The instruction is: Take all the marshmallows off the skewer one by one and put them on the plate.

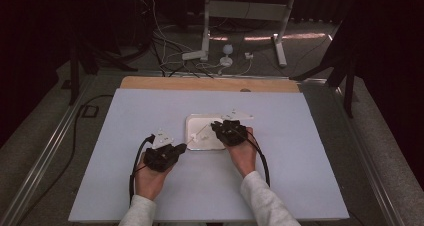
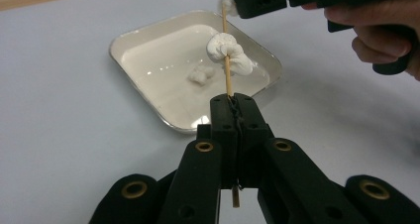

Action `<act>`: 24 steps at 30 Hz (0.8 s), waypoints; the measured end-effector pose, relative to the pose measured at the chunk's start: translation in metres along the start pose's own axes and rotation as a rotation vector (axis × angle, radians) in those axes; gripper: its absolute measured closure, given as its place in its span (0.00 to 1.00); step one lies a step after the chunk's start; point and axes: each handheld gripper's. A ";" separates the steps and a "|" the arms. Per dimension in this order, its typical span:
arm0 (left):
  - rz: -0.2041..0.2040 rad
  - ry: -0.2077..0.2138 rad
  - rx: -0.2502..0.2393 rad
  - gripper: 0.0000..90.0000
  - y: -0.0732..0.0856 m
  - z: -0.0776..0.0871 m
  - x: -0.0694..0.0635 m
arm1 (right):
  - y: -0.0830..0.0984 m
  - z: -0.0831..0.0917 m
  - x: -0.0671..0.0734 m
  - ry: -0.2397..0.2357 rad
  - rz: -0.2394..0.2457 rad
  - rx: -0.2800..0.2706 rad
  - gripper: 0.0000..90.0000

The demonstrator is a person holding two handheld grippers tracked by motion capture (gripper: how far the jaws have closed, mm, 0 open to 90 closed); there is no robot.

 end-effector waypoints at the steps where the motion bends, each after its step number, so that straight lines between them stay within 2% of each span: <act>1: -0.002 -0.004 0.003 1.00 0.000 -0.001 0.000 | 0.001 -0.001 0.001 -0.026 -0.017 -0.002 0.88; 2: 0.002 -0.006 0.002 1.00 0.001 0.000 0.000 | 0.001 -0.001 0.001 -0.026 -0.017 -0.002 0.88; 4: 0.005 -0.006 0.008 1.00 0.001 -0.001 0.002 | 0.002 -0.001 -0.001 -0.084 -0.044 -0.001 0.82; 8: -0.003 -0.015 0.016 1.00 0.002 -0.003 0.001 | 0.000 -0.001 0.000 -0.081 -0.026 -0.002 0.77; 12: 0.001 -0.021 0.011 1.00 0.002 -0.003 0.001 | 0.000 0.000 0.000 -0.076 -0.031 0.001 0.74; 13: 0.003 -0.021 0.009 1.00 0.002 -0.002 0.002 | 0.000 0.001 0.000 -0.082 -0.030 0.003 0.69; 17: 0.009 -0.025 0.003 1.00 0.002 -0.001 0.002 | -0.002 0.005 0.005 -0.104 -0.018 0.000 0.62; 24: 0.012 -0.029 -0.002 1.00 0.002 -0.001 0.002 | -0.005 0.013 0.018 -0.141 0.007 -0.014 0.59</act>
Point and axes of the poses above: each handheld gripper's, and its own axes: z roughly backward along the jaws, y roughly out of its underside, x roughly to its left, and after that the axes turned 8 degrees about -x, right-handed
